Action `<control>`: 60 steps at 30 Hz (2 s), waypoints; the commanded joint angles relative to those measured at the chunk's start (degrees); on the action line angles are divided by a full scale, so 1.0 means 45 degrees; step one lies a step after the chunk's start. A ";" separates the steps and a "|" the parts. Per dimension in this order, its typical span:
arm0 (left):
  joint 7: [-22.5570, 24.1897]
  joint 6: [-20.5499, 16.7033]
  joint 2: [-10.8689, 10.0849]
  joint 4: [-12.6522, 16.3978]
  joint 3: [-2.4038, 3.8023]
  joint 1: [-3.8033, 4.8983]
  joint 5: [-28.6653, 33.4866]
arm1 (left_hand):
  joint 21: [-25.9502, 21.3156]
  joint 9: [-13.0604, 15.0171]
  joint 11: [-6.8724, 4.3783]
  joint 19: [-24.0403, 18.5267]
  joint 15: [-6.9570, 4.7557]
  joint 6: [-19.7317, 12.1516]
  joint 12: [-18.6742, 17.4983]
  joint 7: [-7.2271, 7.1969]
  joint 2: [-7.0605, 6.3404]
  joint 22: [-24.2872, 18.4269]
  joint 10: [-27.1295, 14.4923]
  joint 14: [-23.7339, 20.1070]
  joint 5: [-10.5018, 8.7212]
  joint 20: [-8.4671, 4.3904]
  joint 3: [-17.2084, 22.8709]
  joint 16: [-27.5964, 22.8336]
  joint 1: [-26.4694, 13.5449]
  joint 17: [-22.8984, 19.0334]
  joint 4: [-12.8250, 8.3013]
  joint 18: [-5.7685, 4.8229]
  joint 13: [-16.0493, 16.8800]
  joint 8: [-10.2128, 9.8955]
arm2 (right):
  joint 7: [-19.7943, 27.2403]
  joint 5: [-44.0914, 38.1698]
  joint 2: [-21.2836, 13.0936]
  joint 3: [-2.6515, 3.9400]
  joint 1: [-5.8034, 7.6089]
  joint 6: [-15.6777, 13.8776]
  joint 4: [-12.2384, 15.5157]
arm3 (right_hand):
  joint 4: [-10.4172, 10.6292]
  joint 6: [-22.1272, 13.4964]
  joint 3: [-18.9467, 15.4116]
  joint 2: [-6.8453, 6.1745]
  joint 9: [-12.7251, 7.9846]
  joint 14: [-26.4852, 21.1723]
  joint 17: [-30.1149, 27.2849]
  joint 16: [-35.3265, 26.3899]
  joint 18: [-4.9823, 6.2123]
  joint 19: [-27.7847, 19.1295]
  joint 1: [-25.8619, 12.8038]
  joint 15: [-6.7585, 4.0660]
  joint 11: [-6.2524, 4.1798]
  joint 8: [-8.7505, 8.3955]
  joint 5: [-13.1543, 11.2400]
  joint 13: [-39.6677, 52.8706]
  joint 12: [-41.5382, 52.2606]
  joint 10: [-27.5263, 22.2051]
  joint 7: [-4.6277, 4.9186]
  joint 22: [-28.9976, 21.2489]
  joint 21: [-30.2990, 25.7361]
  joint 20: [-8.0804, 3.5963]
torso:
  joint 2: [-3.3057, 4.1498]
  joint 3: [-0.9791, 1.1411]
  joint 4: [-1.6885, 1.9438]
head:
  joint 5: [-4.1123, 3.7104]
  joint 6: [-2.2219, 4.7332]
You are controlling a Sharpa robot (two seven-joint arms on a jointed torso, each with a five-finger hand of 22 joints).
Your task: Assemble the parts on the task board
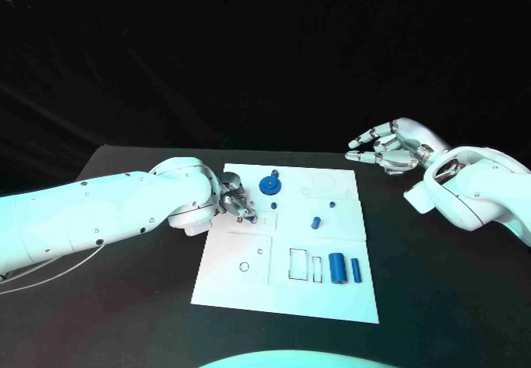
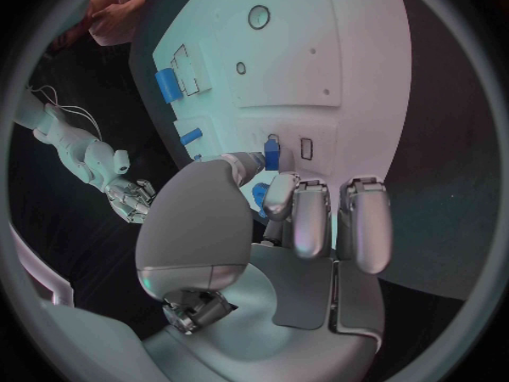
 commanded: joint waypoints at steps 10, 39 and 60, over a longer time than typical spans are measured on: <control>0.0766 -0.1496 -0.0231 0.0465 0.0015 -0.0491 -0.1041 | 0.0072 0.0045 -0.0023 0.0240 -0.0099 0.0356 0.0087 -0.0226 0.0004 0.0646 0.0145 0.0465 0.0081 -0.0105 0.2343 -0.0047 -0.0111 0.0014 -0.2158 -0.0231 0.0080 0.0106 | 0.0011 -0.0114 -0.0026 0.0007 -0.0008 0.0108 -0.0005 | 0.0066 -0.0065 -0.0068 -0.0010 0.0019 0.0894 0.1567 -0.0083 0.0067 -0.0059 -0.0151 -0.0071 -0.0012 0.0061 0.0074 0.0218 -0.0043 -0.0079 -0.0043 -0.0004 -0.0074 -0.0011 | -0.0020 -0.0008 0.0049 | 0.0050 -0.0022; 0.0701 -0.1615 0.0065 0.0348 0.0023 -0.0745 -0.2413 | 0.0100 0.0068 -0.0041 0.0269 -0.0114 0.0424 0.0189 -0.0250 -0.0085 0.0707 0.0266 0.0466 0.0073 -0.0119 0.2510 -0.0051 -0.0240 0.0016 -0.2200 -0.0243 0.0224 0.0147 | 0.0008 -0.0114 -0.0042 0.0005 -0.0014 0.0124 0.0009 | 0.0100 -0.0069 -0.0090 0.0009 0.0021 0.0897 0.1574 -0.0080 0.0066 -0.0056 -0.0175 -0.0074 -0.0016 0.0087 0.0088 0.0218 -0.0040 -0.0076 -0.0047 -0.0002 -0.0078 -0.0014 | -0.0011 -0.0021 0.0039 | -0.0005 -0.0056; 0.0498 -0.0845 0.0190 0.0116 0.0024 -0.0745 -0.2681 | 0.0117 0.0072 -0.0043 0.0286 -0.0116 0.0429 0.0160 -0.0253 -0.0094 0.0745 0.0249 0.0466 0.0072 -0.0121 0.2543 -0.0053 -0.0276 0.0014 -0.2195 -0.0251 0.0183 0.0152 | -0.0026 -0.0114 -0.0048 0.0005 -0.0015 0.0181 0.0041 | 0.0136 -0.0074 -0.0113 0.0028 0.0024 0.0895 0.1565 -0.0087 0.0068 -0.0056 -0.0198 -0.0078 -0.0020 0.0116 0.0098 0.0215 -0.0039 -0.0075 -0.0051 -0.0005 -0.0089 -0.0017 | -0.0011 -0.0016 0.0038 | 0.0021 -0.0125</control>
